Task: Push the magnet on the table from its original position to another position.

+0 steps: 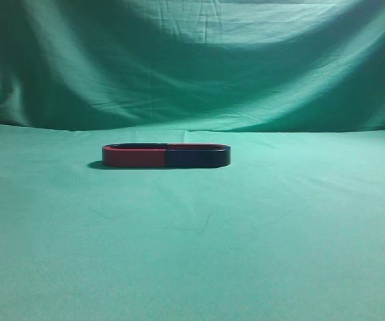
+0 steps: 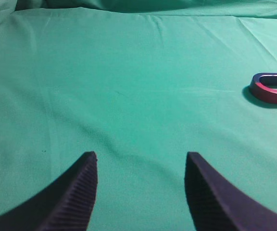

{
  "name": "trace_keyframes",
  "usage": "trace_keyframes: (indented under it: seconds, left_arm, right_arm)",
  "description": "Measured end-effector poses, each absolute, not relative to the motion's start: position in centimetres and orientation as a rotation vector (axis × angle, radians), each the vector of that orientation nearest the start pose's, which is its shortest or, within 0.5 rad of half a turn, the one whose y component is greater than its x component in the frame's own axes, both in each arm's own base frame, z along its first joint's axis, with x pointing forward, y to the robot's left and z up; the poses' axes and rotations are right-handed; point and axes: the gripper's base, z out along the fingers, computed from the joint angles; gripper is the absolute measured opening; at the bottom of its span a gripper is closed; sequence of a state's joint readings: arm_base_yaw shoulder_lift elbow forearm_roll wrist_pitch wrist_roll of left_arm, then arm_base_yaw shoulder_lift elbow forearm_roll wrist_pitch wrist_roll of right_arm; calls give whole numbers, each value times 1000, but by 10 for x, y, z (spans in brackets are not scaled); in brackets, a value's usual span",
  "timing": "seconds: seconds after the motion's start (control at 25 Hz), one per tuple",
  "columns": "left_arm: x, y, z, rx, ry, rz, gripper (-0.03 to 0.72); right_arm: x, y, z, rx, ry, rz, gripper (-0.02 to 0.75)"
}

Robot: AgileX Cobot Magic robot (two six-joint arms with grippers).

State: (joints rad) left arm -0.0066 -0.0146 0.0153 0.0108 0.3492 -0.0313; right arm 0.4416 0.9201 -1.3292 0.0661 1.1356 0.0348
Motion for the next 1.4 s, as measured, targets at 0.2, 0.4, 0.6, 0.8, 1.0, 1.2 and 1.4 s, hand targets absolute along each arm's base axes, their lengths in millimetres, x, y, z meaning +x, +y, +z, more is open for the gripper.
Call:
trace_keyframes:
  seconds: [0.2, 0.4, 0.6, 0.8, 1.0, 1.2, 1.4]
  left_arm:
    - [53, 0, 177, -16, 1833, -16, 372]
    - [53, 0, 177, -16, 1833, -16, 372]
    - [53, 0, 177, -16, 1833, -16, 372]
    - [53, 0, 177, -16, 1833, -16, 372]
    - [53, 0, 177, -16, 1833, -16, 372]
    - [53, 0, 177, -16, 1833, -16, 372]
    - [53, 0, 177, -16, 1833, -16, 372]
  right_arm:
    - [87, 47, 431, -443, 2083, 358, 0]
    - [60, 33, 409, -415, 2068, 367, 0]
    - [50, 26, 392, -413, 2071, 332, 0]
    - [52, 23, 366, -413, 2066, 275, 0]
    - [52, 18, 330, -344, 1874, 236, 0]
    - [50, 10, 277, -194, 1781, 150, 0]
    - [49, 5, 238, -104, 1744, 86, 0]
